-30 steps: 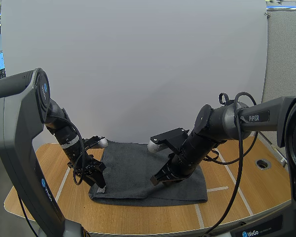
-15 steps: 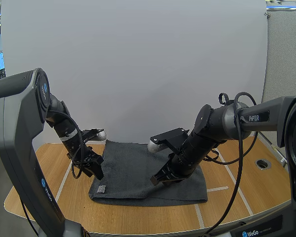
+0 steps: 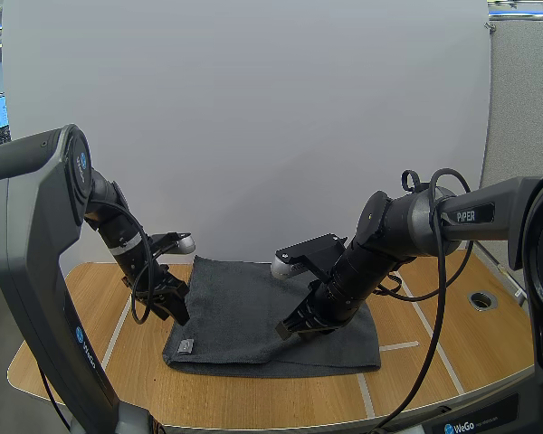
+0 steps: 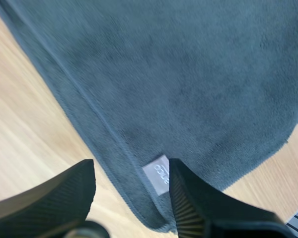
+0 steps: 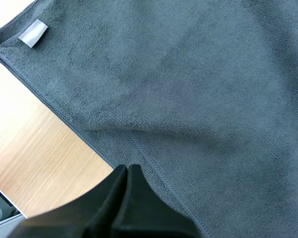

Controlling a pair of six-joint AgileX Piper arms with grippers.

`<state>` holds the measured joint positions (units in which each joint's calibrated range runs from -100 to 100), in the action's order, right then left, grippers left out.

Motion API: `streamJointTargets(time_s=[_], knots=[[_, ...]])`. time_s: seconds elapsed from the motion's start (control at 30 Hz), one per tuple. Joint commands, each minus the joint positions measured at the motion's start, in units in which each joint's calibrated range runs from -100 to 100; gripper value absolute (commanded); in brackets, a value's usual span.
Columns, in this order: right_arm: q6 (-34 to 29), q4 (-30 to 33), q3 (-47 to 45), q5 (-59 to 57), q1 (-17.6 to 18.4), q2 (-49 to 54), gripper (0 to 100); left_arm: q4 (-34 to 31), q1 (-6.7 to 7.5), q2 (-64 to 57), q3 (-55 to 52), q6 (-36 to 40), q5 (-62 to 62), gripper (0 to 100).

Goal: Fold the towel

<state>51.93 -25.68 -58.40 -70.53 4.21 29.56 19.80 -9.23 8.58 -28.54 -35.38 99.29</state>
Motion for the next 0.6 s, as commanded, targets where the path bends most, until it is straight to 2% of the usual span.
streamJointTargets(time_s=[0.0, 0.37, 0.57], knots=[[0.4, -0.2, -0.2, -0.1, 0.0, 0.3, 0, 0.8, 0.29, -0.4, 4.0, -0.2, 0.7, 73], [0.4, -0.2, -0.2, -0.1, 0.0, 0.3, 0, 1.1, 0.29, -0.2, 4.0, -0.2, 0.7, 73], [0.4, -0.2, -0.2, -0.1, 0.0, 0.3, 0, 1.4, 0.29, -0.2, -1.8, -1.6, 0.7, 73]])
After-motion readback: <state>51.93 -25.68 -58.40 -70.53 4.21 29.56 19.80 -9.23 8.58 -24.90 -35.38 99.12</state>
